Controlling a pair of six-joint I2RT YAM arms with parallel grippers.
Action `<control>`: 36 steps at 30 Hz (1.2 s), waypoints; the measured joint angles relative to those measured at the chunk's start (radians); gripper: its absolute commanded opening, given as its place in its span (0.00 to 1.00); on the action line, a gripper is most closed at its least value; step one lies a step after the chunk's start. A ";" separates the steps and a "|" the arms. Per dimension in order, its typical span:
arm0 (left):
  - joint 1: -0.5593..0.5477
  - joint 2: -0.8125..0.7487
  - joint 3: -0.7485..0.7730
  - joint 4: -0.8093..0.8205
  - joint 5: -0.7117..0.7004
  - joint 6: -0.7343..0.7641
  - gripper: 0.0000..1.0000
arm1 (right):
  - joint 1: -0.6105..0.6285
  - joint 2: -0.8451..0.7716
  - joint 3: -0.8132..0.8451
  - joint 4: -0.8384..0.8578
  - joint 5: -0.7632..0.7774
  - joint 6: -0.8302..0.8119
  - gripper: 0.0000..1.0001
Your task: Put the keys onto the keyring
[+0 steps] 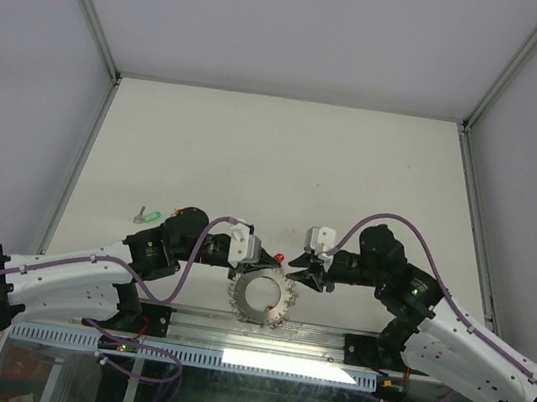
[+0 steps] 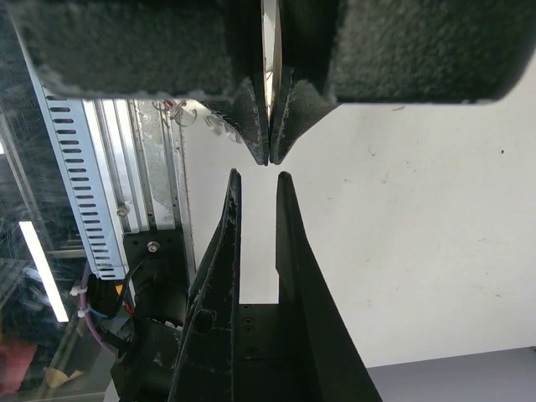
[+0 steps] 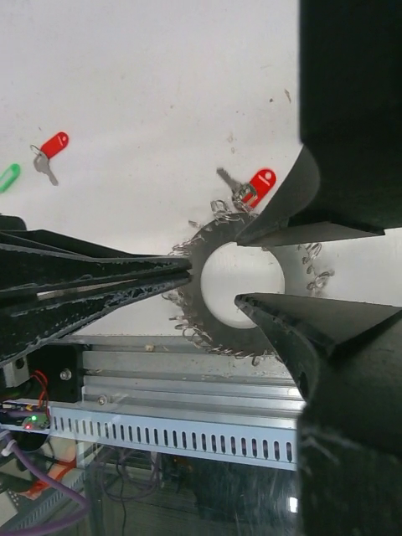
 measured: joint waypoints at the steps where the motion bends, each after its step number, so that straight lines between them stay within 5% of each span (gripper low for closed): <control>1: 0.000 0.000 0.000 -0.003 0.000 0.002 0.00 | 0.000 0.008 0.001 -0.005 0.000 0.001 0.32; 11: 0.000 -0.005 -0.010 -0.006 -0.028 -0.032 0.00 | 0.000 0.051 0.019 -0.049 0.142 0.076 0.33; 19: 0.000 -0.016 -0.063 0.050 -0.175 -0.159 0.30 | 0.000 0.067 0.024 -0.055 0.301 0.252 0.36; 24: 0.000 -0.014 -0.063 0.059 -0.303 -0.250 0.33 | -0.012 0.130 0.035 -0.059 0.376 0.364 0.36; 36: 0.006 0.031 -0.044 0.019 -0.494 -0.372 0.43 | -0.277 0.243 0.051 -0.063 0.345 0.617 0.36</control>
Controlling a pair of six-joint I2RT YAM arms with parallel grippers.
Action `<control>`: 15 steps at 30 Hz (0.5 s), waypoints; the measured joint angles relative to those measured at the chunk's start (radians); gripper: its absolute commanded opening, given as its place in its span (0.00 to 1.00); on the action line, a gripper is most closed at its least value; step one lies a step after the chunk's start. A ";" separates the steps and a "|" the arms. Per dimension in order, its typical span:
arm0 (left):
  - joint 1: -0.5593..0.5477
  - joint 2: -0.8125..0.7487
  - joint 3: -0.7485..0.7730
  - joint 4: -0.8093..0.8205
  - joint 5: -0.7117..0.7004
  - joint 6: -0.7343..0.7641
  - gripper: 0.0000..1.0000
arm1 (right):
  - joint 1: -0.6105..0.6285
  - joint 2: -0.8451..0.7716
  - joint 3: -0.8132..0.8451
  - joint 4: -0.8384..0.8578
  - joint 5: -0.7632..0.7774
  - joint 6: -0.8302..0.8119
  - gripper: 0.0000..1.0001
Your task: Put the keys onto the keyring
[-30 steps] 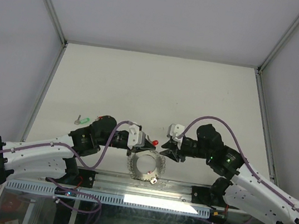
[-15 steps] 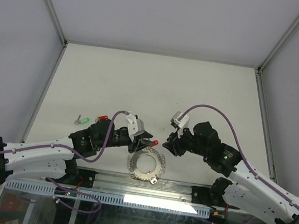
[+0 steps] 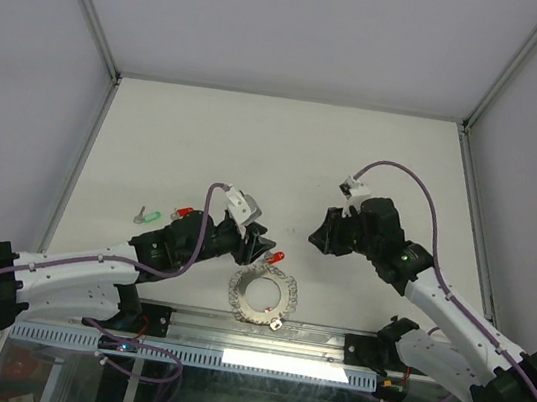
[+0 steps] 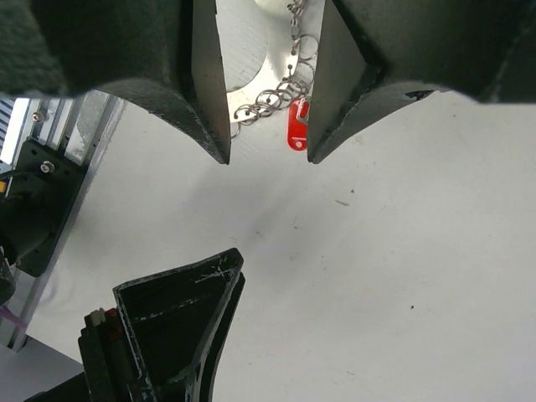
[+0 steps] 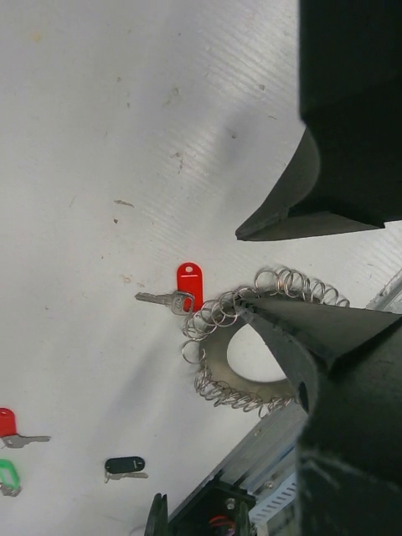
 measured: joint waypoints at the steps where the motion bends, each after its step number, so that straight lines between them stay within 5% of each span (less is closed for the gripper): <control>1: 0.000 0.002 0.002 -0.002 -0.005 -0.004 0.45 | -0.017 0.000 0.000 0.000 -0.010 0.017 0.36; 15: 0.000 0.150 0.051 -0.016 -0.015 -0.076 0.61 | -0.084 -0.036 -0.099 0.001 -0.037 0.217 0.36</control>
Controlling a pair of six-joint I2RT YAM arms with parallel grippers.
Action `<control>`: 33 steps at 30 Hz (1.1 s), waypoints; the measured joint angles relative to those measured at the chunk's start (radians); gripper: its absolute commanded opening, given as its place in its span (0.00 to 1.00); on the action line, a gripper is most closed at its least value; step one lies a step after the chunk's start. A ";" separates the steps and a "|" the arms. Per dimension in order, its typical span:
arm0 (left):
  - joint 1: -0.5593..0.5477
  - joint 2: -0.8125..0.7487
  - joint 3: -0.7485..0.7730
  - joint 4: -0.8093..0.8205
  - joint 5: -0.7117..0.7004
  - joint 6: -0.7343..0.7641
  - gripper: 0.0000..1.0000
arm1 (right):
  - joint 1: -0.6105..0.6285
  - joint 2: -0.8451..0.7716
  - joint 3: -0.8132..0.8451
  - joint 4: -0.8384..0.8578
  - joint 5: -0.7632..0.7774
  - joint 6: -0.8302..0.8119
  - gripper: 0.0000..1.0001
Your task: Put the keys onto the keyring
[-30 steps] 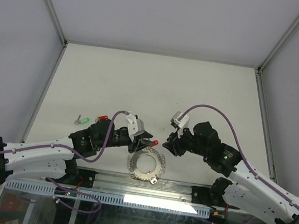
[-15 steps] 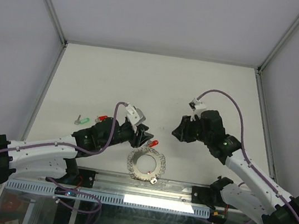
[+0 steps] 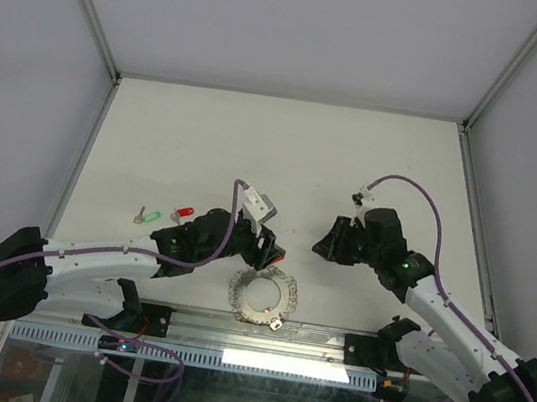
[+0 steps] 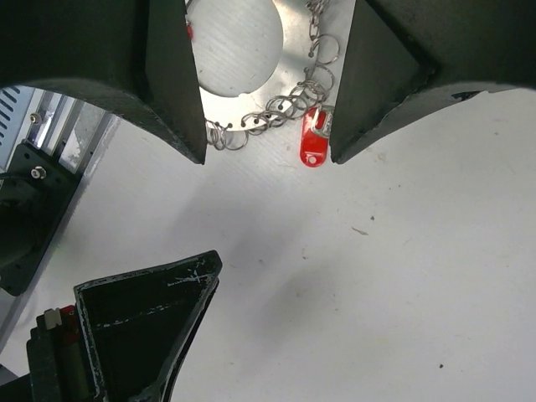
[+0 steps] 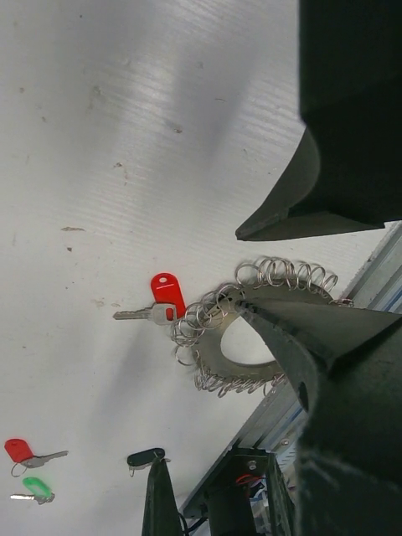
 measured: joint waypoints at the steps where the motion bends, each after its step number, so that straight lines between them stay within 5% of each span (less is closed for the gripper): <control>1: 0.000 0.017 0.005 0.002 0.009 -0.005 0.62 | 0.000 -0.004 -0.006 0.000 0.002 0.009 0.37; 20: -0.016 0.267 0.096 -0.034 0.183 -0.080 0.56 | -0.005 -0.002 -0.015 -0.076 0.066 0.085 0.35; 33: -0.045 0.420 0.196 -0.100 0.254 -0.105 0.41 | -0.018 0.040 -0.016 -0.044 0.020 0.126 0.35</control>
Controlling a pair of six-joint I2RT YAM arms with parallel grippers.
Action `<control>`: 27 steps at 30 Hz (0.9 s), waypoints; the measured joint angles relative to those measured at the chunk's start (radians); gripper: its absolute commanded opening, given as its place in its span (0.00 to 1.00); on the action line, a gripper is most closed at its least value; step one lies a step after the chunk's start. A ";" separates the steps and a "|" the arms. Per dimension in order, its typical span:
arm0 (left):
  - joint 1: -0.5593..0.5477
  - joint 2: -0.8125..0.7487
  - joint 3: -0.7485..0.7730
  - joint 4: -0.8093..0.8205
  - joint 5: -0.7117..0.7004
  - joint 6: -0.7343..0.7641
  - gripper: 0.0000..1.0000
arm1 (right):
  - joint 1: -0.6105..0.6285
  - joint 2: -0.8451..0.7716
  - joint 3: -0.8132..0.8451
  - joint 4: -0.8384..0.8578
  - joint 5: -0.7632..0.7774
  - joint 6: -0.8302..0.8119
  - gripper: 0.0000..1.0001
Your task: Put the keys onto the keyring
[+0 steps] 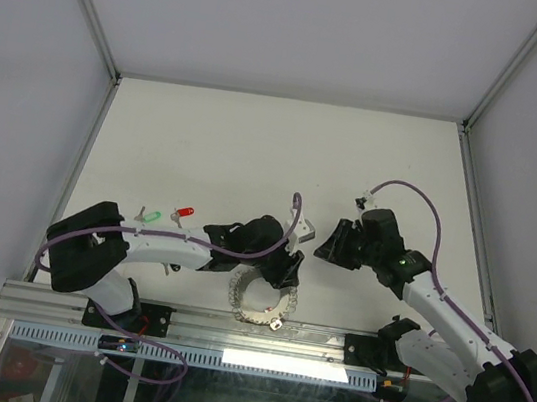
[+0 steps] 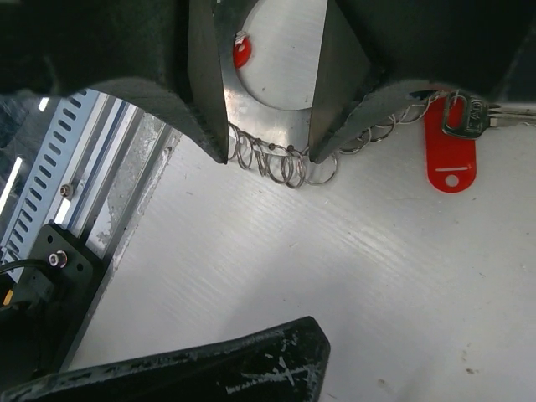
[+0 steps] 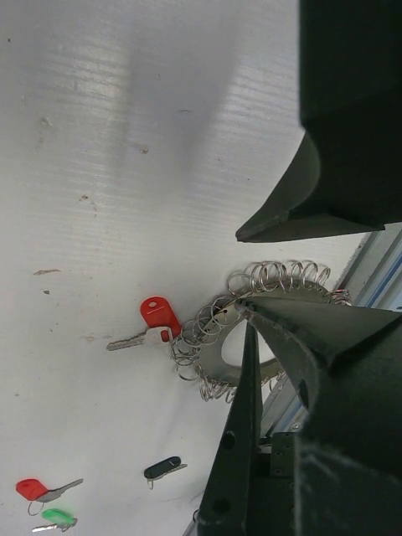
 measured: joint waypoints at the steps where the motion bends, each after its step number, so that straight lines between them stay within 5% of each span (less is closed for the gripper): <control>1: -0.008 0.009 0.009 -0.016 -0.002 0.000 0.41 | 0.000 0.000 0.000 0.000 0.000 0.000 0.35; 21: -0.089 0.130 0.116 -0.172 -0.062 0.001 0.34 | -0.030 -0.028 -0.015 -0.020 0.007 0.001 0.35; 27: -0.089 0.163 0.141 -0.171 -0.086 0.003 0.23 | -0.031 -0.034 -0.016 -0.019 -0.003 0.003 0.35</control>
